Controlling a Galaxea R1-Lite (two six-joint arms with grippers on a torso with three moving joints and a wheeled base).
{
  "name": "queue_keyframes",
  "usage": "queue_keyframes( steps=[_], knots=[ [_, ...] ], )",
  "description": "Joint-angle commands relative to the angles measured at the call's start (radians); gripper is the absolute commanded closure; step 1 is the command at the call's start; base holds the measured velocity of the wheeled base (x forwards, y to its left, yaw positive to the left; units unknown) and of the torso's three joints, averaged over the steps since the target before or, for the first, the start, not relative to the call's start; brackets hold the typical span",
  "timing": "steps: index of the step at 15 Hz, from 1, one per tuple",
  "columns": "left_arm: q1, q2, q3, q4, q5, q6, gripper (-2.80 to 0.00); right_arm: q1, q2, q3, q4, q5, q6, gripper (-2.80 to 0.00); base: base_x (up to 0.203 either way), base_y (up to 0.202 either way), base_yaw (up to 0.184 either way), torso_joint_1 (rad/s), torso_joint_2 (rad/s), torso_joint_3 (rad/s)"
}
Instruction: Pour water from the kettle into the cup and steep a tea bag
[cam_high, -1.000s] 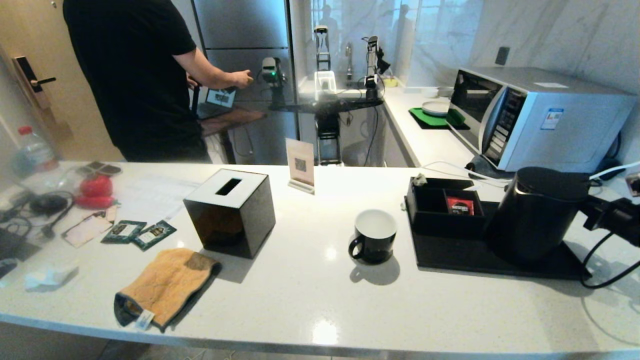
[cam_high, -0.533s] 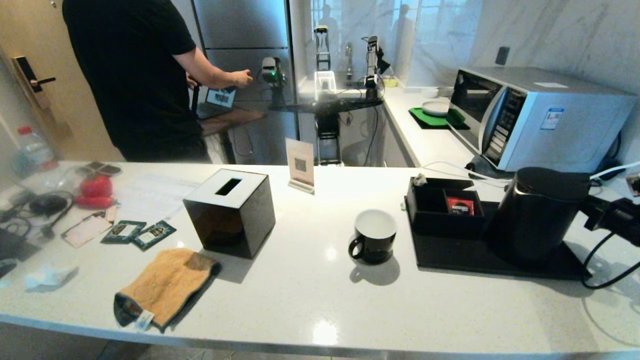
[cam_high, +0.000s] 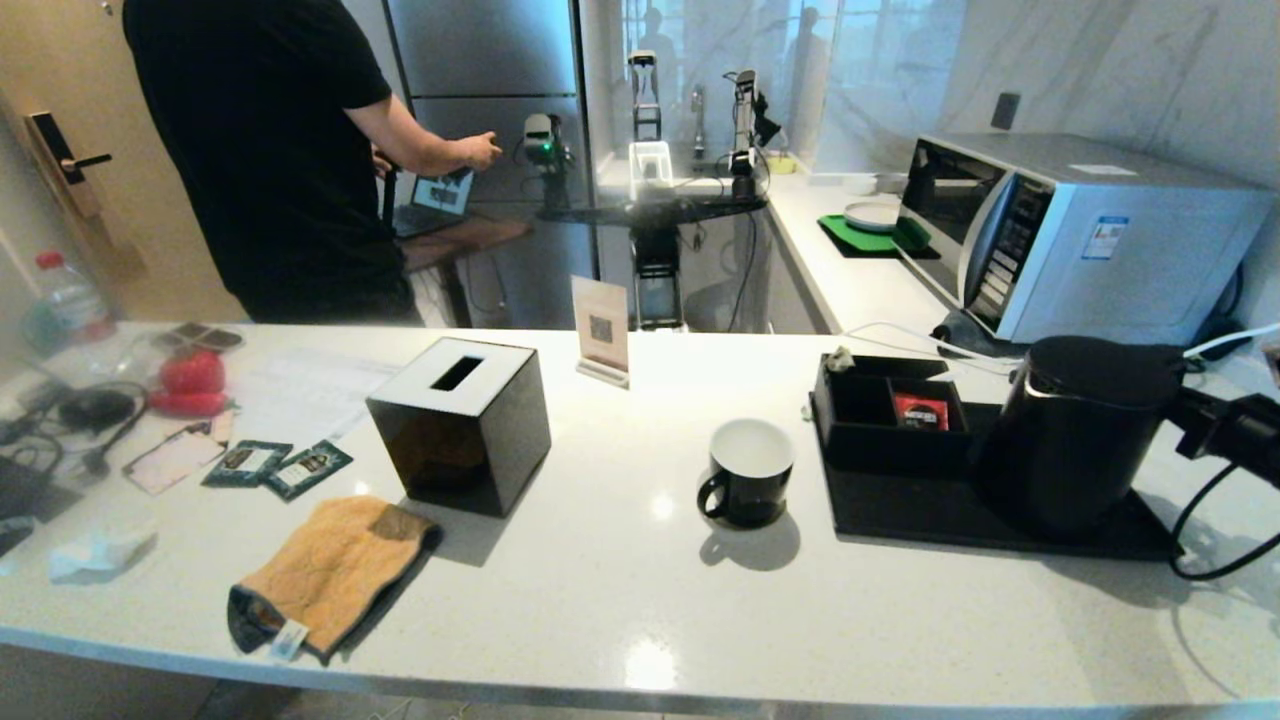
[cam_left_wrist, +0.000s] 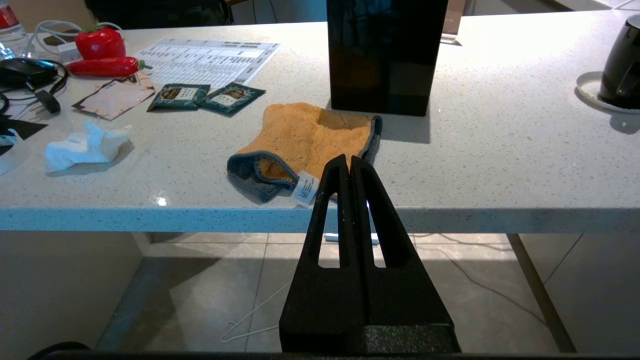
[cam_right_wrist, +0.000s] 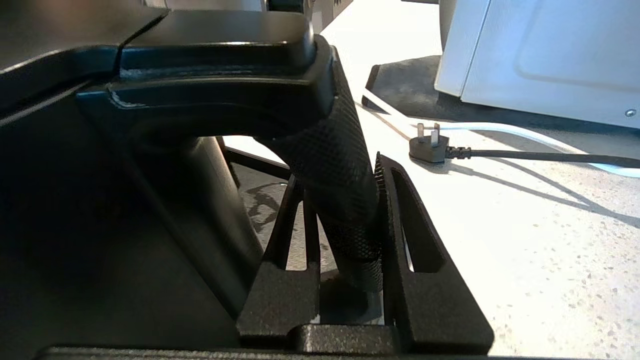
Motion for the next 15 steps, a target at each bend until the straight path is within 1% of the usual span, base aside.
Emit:
queue_keyframes(
  steps=[1,3,5,6,10,12,15],
  knots=[
    [0.000,0.001,0.000,0.000,0.000,0.001,0.00,0.000,-0.047,0.035,-0.009,0.005,0.003,0.00,0.000,0.000,0.000,0.000,0.00,0.000],
    [0.000,0.000,0.000,0.000,0.000,0.001,0.00,-0.002,-0.068,0.069,-0.010,-0.007,0.003,0.00,0.000,0.000,0.000,0.000,0.00,0.000],
    [0.000,0.001,0.000,0.000,0.000,0.001,0.00,-0.002,-0.080,0.084,-0.010,-0.080,0.009,0.00,0.000,0.000,0.000,0.000,0.00,0.000],
    [0.000,0.001,0.000,0.000,0.000,0.001,0.00,-0.002,-0.082,0.093,-0.010,-0.094,0.021,0.00,0.000,0.000,0.000,0.000,0.00,0.000],
    [0.000,0.001,0.000,0.000,0.000,0.001,0.00,-0.014,-0.088,0.113,-0.016,-0.101,0.026,0.00,0.000,0.000,0.000,0.000,0.00,0.000],
    [0.000,0.001,0.000,0.000,0.000,0.001,0.00,-0.014,-0.090,0.113,-0.015,-0.145,0.033,0.00,0.000,0.000,0.000,0.000,0.00,0.000],
    [0.000,0.000,0.000,0.000,0.000,0.001,0.00,-0.013,-0.105,0.123,-0.016,-0.176,0.079,0.00,0.000,0.000,0.000,0.000,0.00,0.000]
  ],
)
